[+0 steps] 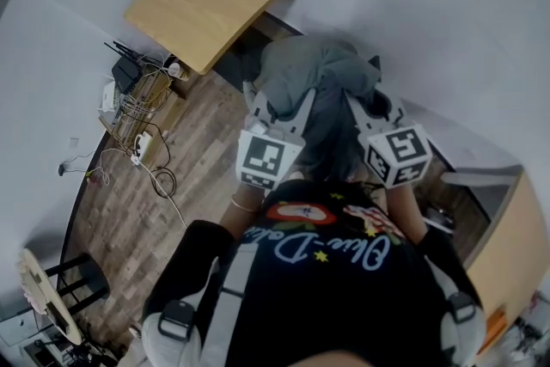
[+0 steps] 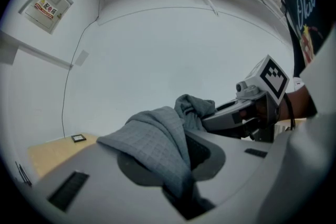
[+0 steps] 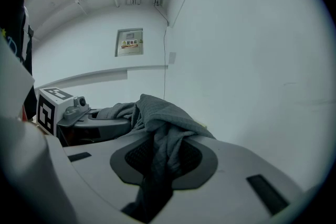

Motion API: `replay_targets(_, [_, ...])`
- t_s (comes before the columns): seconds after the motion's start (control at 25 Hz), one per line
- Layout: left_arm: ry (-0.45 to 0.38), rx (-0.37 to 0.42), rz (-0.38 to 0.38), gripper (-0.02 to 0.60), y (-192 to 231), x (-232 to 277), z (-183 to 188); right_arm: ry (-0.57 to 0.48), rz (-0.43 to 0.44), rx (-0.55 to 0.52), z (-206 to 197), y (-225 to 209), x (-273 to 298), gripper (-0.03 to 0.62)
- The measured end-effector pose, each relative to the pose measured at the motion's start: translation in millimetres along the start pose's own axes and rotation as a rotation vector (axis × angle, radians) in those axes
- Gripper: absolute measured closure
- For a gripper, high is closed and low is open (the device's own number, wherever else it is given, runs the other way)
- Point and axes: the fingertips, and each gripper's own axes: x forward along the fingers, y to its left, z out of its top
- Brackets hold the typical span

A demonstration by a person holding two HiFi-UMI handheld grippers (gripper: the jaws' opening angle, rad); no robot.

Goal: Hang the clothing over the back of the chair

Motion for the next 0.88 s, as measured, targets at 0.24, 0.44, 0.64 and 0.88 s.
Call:
replay_targets(0.24, [0.019, -0.006, 0.034, 0.506, 4, 10, -10, 0.023, 0.024, 0.006, -10, -10, 11, 0.523])
replay_targets(0.44, [0.042, -0.012, 0.052, 0.506, 7, 15, -19, 0.052, 0.041, 0.009, -19, -14, 19, 0.523])
replay_targets(0.64, [0.077, -0.026, 0.048, 0.506, 9, 24, -32, 0.081, 0.043, 0.016, -30, -21, 28, 0.525])
replay_targets(0.88, [0.131, -0.078, 0.049, 0.506, 16, 29, -45, 0.128, 0.044, 0.015, -39, -23, 39, 0.523])
